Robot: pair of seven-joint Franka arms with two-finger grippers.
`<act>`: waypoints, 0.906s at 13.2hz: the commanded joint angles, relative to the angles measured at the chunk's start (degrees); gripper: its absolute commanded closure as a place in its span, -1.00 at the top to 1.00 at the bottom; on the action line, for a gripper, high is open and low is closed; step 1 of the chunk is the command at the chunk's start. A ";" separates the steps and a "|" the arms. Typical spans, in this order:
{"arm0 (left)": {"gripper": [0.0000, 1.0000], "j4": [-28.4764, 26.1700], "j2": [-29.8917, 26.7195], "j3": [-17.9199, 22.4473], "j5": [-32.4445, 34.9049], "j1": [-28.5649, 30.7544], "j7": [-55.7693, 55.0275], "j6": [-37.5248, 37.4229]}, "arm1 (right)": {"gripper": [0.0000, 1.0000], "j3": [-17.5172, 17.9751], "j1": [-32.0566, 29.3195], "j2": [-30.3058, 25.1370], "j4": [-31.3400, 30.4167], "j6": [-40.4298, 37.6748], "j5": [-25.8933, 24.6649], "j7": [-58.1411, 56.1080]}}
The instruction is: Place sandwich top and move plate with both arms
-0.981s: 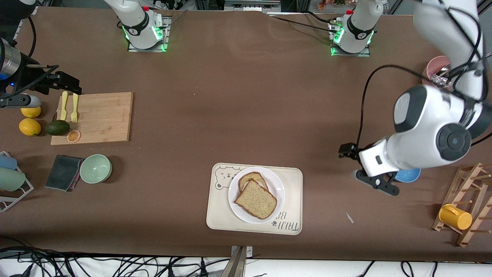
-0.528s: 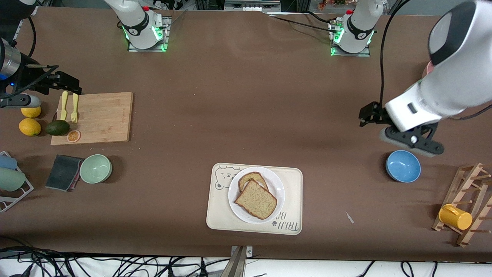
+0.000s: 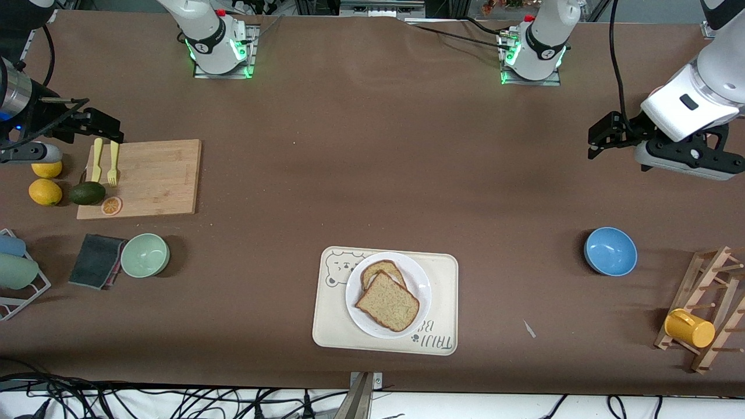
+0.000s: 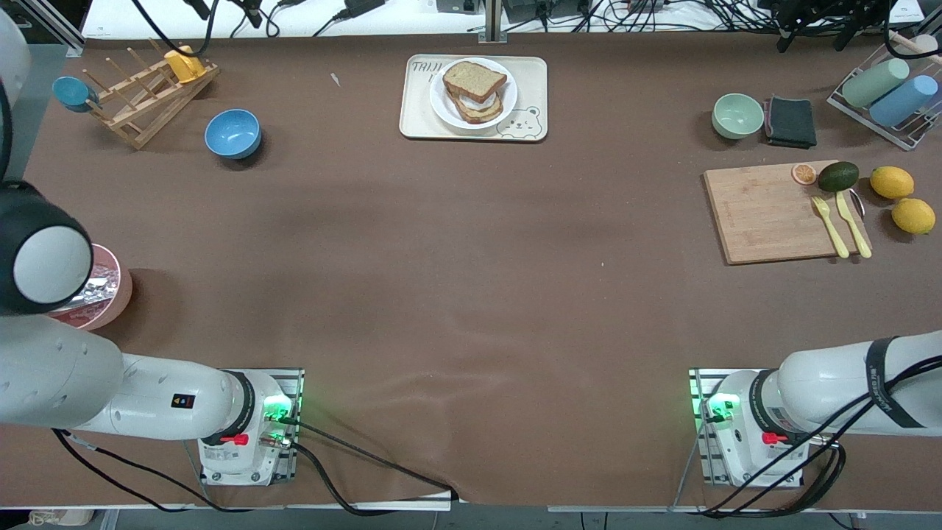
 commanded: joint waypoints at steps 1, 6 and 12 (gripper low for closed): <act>1.00 -9.08 -5.56 -0.19 1.93 0.14 -0.65 5.29 | 1.00 0.02 0.04 -0.03 0.34 -0.05 0.26 -0.09; 1.00 -7.34 -5.04 -0.11 1.93 0.14 -0.82 3.80 | 1.00 0.02 0.04 -0.03 0.34 -0.05 0.26 -0.09; 1.00 -5.58 -4.51 -0.11 1.93 0.49 -1.09 2.04 | 1.00 0.02 0.12 -0.03 0.34 -0.14 0.26 -0.09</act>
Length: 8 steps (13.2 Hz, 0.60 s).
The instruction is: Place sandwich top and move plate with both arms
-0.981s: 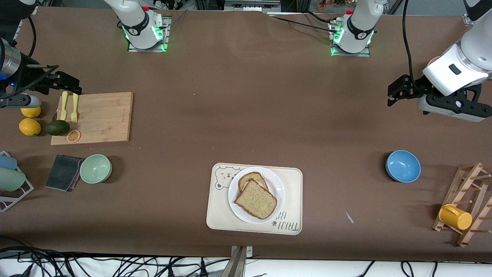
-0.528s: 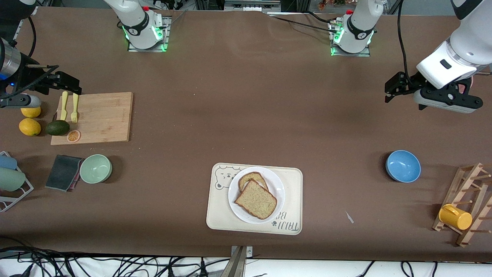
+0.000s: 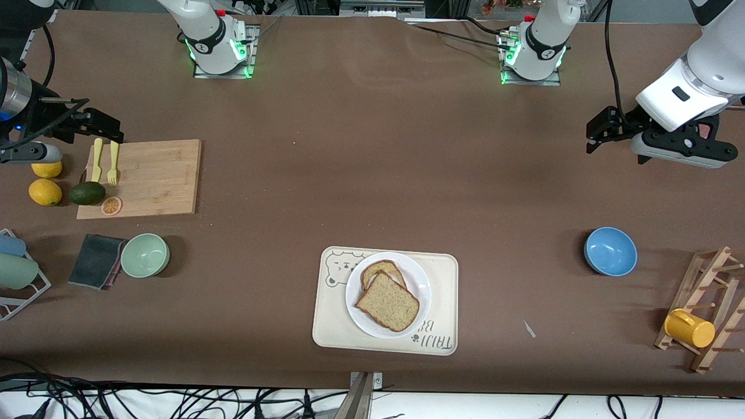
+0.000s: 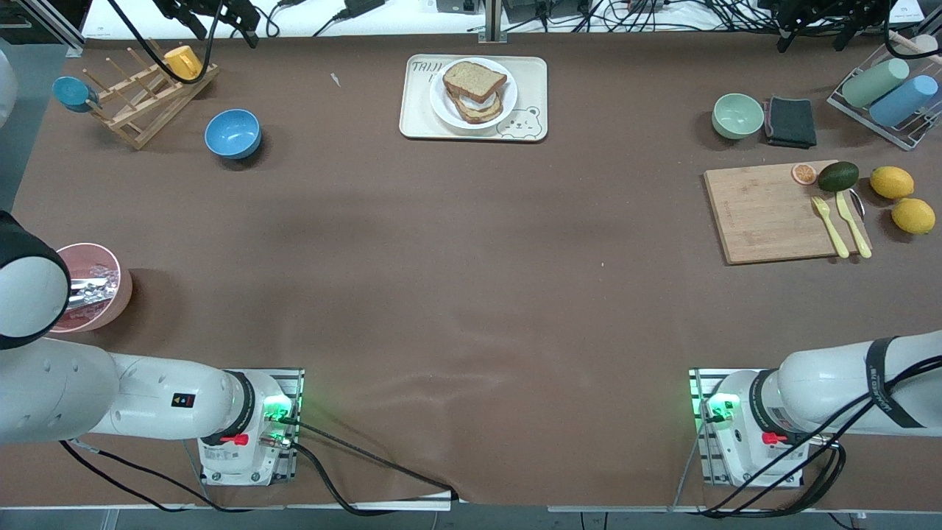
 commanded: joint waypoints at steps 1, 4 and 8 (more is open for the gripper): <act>1.00 1.01 -0.57 -0.04 1.84 0.20 -0.74 -0.99 | 1.00 0.01 0.12 -0.03 0.34 -0.14 0.26 -0.09; 1.00 1.63 -0.48 -0.21 1.93 1.08 -0.74 -1.95 | 1.00 -0.07 0.04 0.05 0.34 -0.05 0.26 -0.27; 1.00 1.72 -0.22 -0.21 1.93 1.08 -0.74 -2.22 | 1.00 -0.07 0.04 -0.03 0.34 -0.05 0.26 -0.18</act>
